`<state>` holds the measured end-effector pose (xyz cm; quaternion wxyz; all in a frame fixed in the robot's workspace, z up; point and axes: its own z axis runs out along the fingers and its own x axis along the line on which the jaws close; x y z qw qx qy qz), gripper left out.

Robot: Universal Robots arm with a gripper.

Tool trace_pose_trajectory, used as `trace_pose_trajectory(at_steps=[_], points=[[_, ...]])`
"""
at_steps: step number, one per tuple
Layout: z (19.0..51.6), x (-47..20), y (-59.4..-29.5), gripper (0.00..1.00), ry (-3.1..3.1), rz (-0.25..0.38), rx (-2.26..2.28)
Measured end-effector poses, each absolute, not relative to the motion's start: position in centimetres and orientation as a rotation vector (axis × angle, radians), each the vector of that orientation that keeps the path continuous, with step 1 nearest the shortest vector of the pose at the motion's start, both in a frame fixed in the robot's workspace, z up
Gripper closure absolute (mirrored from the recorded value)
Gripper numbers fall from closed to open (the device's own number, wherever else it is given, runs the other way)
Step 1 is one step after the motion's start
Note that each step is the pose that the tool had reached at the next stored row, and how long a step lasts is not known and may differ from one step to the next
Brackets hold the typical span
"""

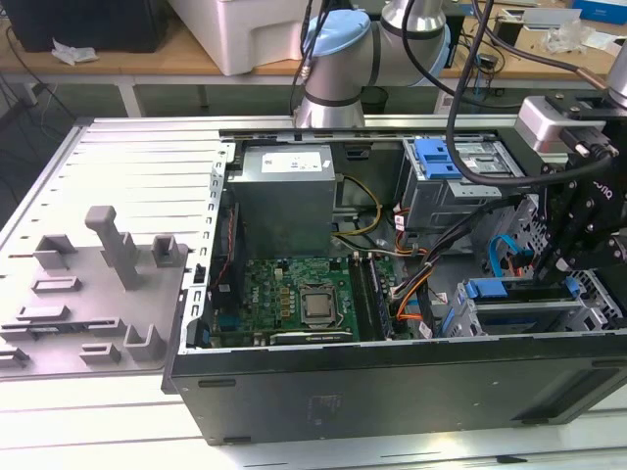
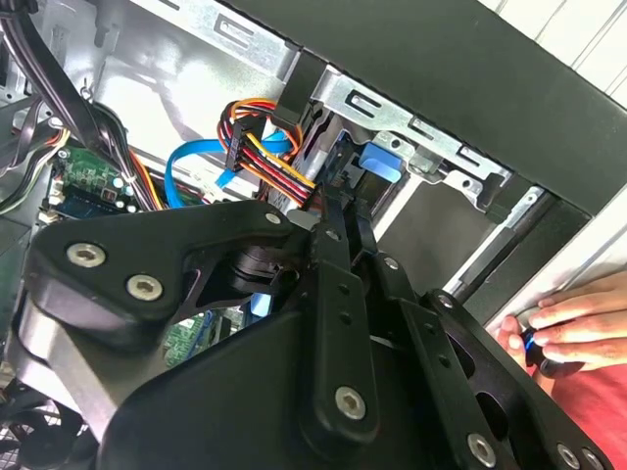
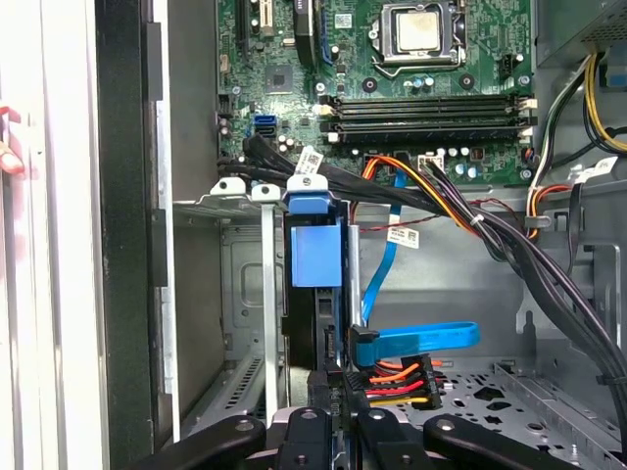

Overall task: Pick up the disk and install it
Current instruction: 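Insert the first disk wire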

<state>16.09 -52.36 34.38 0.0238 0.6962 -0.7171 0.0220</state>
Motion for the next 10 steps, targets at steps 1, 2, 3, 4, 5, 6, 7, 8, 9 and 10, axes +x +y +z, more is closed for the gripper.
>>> trace_pose_trajectory(at_steps=[1,2,3,4,5,6,7,8,9,10], points=[[34.38,16.09,-52.34,0.83,-2.219,0.068,2.155],[34.39,16.09,-52.32,0.83,-2.219,0.068,2.155],[34.39,16.09,-52.32,0.83,-2.219,0.068,2.155],[34.39,16.09,-52.32,0.83,-2.219,0.068,2.154],[34.38,16.09,-52.32,0.83,-2.219,0.068,2.155],[34.37,16.09,-52.32,0.83,-2.219,0.068,2.155],[34.37,16.09,-52.32,0.83,-2.219,0.069,2.154],[34.36,16.11,-52.32,0.83,-2.219,0.068,2.155],[34.34,16.14,-52.32,0.83,-2.219,0.068,2.155],[34.34,16.15,-52.32,0.83,-2.219,0.068,2.154]])
